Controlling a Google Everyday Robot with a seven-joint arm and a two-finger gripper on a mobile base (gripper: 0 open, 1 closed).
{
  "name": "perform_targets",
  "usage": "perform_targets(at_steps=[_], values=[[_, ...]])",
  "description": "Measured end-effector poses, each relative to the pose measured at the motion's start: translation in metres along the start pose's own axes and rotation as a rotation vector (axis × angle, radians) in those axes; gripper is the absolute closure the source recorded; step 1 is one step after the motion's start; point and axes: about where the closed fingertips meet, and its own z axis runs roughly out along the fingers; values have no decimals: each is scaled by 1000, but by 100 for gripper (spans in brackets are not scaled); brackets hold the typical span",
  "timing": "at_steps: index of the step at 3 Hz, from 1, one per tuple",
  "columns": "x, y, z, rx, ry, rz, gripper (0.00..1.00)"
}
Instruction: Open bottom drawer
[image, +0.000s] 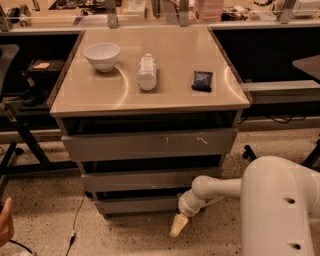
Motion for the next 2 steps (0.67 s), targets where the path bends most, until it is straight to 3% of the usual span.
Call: perform_targets(at_steps=[2], values=[[17, -34, 27, 21, 18, 4, 0]])
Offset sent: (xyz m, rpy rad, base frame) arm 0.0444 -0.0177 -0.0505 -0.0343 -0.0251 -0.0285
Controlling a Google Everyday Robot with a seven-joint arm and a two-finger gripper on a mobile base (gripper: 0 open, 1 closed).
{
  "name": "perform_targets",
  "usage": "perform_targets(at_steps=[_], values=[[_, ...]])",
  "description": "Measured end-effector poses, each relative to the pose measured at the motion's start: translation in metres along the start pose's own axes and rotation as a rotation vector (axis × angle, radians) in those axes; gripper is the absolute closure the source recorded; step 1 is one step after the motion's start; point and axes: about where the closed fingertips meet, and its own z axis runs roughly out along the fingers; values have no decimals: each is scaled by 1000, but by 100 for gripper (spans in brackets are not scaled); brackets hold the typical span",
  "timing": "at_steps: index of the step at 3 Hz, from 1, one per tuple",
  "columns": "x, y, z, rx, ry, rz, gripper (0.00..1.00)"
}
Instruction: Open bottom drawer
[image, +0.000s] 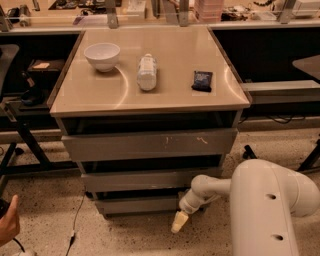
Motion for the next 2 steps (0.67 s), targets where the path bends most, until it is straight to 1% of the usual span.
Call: perform_targets(at_steps=[1, 2], values=[[4, -9, 10, 2, 0, 3, 0], [1, -25, 32, -3, -9, -17, 0]])
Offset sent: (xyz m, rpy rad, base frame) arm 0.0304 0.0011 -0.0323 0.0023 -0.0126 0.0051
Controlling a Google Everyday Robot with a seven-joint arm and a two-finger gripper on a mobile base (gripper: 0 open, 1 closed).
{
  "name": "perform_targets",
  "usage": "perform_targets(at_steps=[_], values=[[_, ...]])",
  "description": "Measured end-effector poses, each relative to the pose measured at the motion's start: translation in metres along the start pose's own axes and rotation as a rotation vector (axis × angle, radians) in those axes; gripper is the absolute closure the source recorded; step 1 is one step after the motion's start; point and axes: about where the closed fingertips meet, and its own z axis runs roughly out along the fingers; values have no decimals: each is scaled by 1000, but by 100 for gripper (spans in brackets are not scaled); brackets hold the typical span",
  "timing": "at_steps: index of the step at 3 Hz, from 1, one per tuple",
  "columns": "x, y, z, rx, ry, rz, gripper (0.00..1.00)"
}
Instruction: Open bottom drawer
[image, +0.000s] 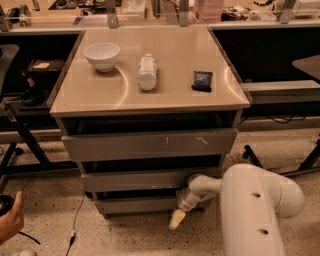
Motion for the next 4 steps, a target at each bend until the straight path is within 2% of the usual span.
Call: perform_targets(at_steps=[1, 2, 3, 4], values=[[-2, -3, 12, -11, -6, -5, 0], [-6, 7, 12, -29, 2, 7, 0], [-6, 8, 13, -31, 2, 7, 18], [-6, 8, 13, -31, 2, 7, 41]])
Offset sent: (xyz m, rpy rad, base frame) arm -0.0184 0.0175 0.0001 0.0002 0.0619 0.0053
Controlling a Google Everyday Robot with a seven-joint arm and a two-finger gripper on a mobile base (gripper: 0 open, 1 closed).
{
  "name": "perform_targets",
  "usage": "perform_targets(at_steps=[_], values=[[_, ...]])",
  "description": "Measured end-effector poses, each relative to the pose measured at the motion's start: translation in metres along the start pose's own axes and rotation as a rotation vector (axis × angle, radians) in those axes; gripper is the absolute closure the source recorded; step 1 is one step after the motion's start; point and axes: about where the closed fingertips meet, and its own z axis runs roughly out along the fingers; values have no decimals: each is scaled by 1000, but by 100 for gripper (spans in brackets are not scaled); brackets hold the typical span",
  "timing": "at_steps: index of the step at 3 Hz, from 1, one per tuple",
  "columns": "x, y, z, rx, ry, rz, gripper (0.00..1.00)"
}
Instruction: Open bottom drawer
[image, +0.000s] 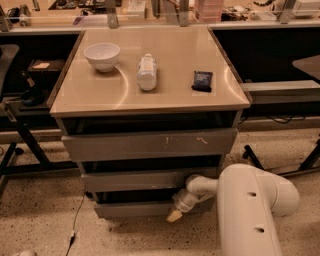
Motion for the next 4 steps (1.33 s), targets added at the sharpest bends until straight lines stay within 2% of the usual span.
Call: perform_targets(at_steps=[2, 3, 4], values=[[0, 0, 0, 0, 0, 0, 88], [0, 1, 0, -1, 0, -1, 100], [4, 15, -6, -8, 11, -8, 100]])
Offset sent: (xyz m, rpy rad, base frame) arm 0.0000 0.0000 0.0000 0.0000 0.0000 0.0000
